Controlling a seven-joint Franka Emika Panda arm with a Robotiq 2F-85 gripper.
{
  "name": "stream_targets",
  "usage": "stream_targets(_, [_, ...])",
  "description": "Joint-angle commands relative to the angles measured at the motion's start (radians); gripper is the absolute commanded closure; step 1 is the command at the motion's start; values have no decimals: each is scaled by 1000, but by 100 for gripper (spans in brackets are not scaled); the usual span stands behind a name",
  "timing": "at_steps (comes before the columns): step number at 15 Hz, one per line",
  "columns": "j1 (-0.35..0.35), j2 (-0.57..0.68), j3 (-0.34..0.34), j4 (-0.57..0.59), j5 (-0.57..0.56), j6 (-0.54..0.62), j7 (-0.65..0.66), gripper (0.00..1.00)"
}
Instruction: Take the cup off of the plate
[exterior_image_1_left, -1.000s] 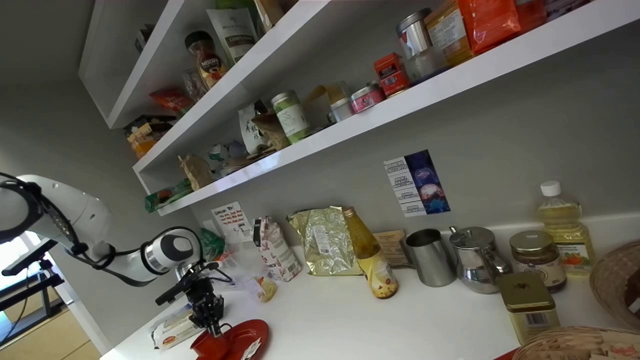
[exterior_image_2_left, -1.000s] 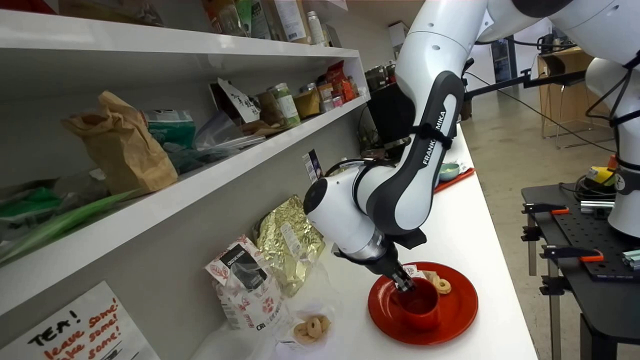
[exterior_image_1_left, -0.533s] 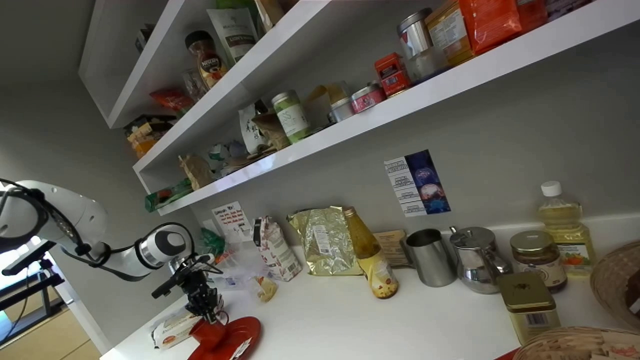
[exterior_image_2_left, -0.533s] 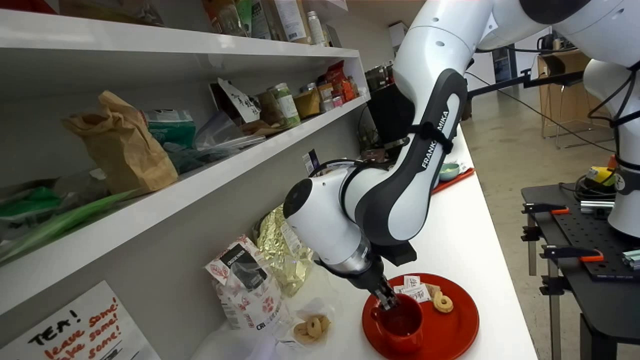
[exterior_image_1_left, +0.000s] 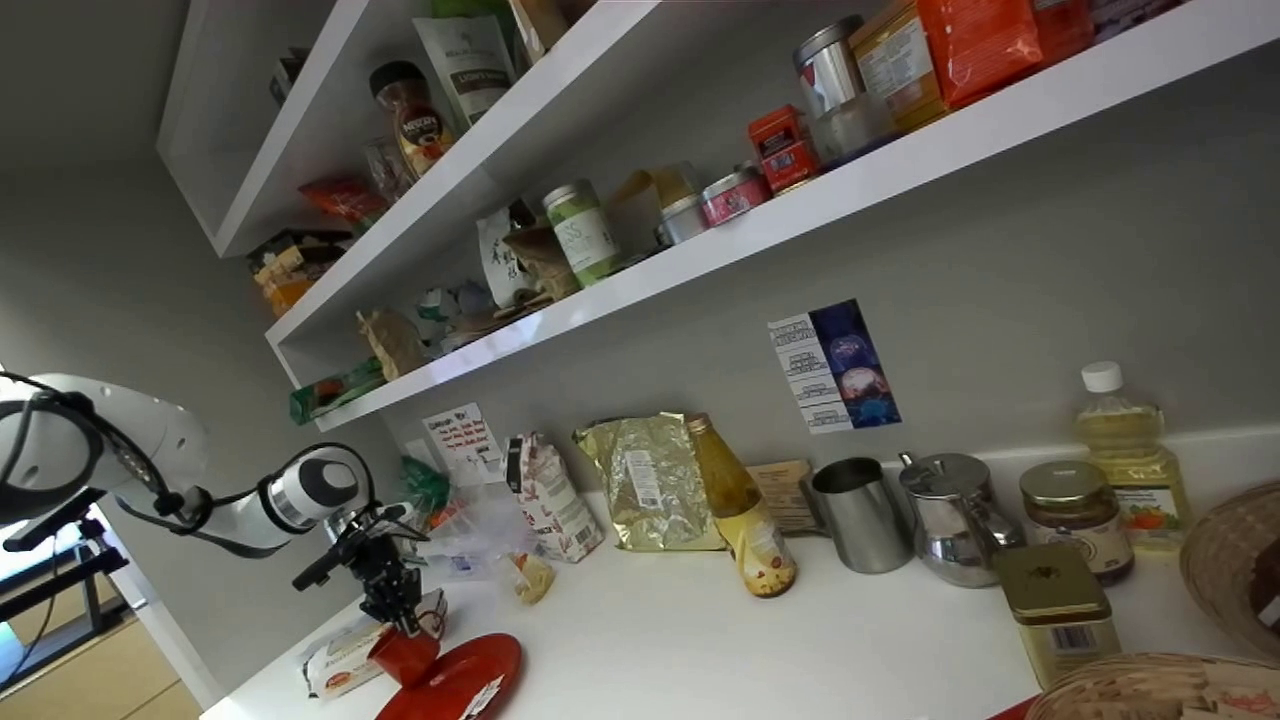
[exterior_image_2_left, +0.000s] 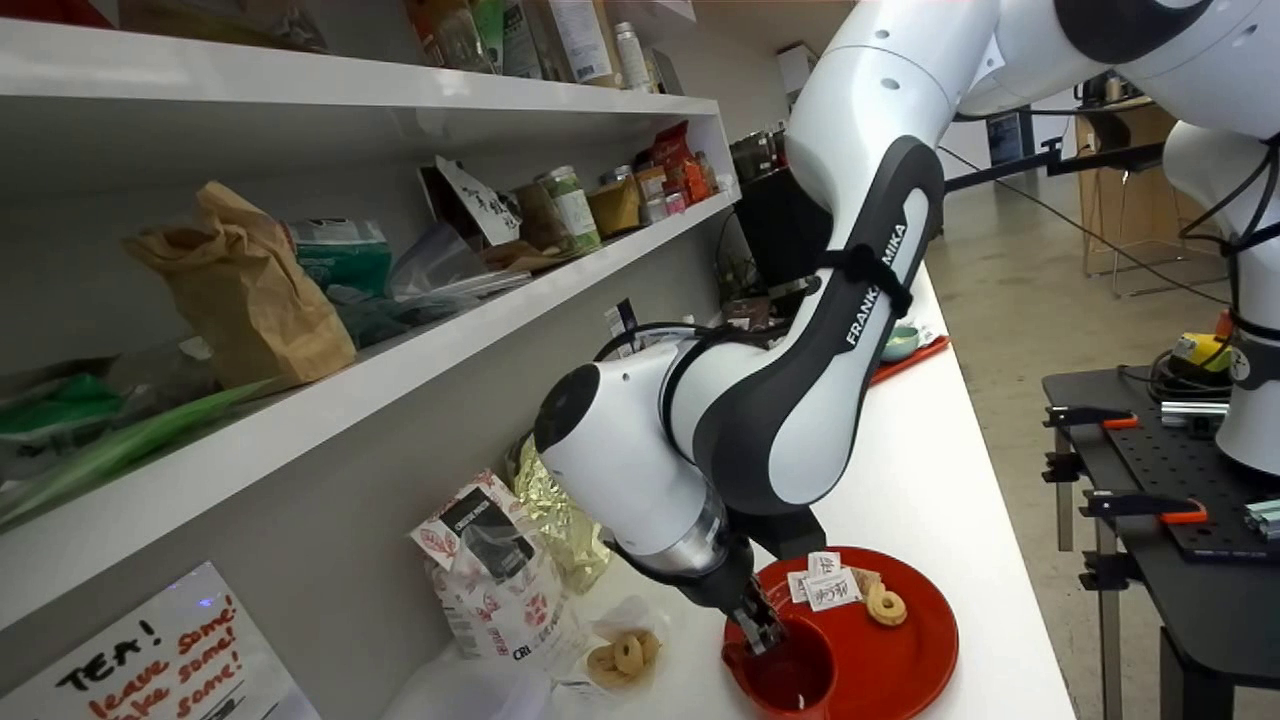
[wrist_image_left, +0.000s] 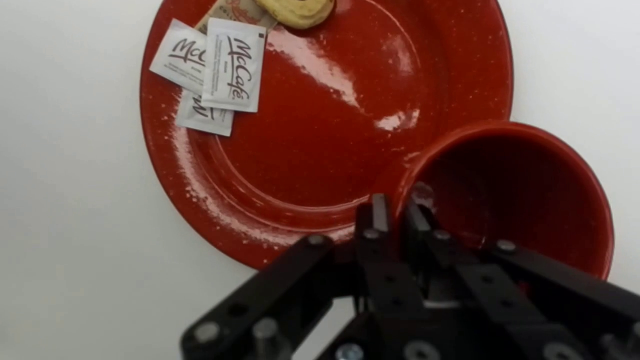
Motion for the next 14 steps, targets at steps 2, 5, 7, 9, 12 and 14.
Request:
stream_targets(2, [62, 77, 15, 107, 29, -68, 33, 98])
stream_targets(5, [120, 118, 19, 156, 41, -86, 58, 98])
stream_targets(7, [162, 148, 16, 192, 52, -97, 75, 98])
stream_targets(9, [163, 112, 6, 135, 52, -65, 56, 66])
stream_targets(12, [182, 118, 1, 141, 53, -68, 58, 70])
stream_targets(14, [173, 118, -1, 141, 52, -68, 57, 66])
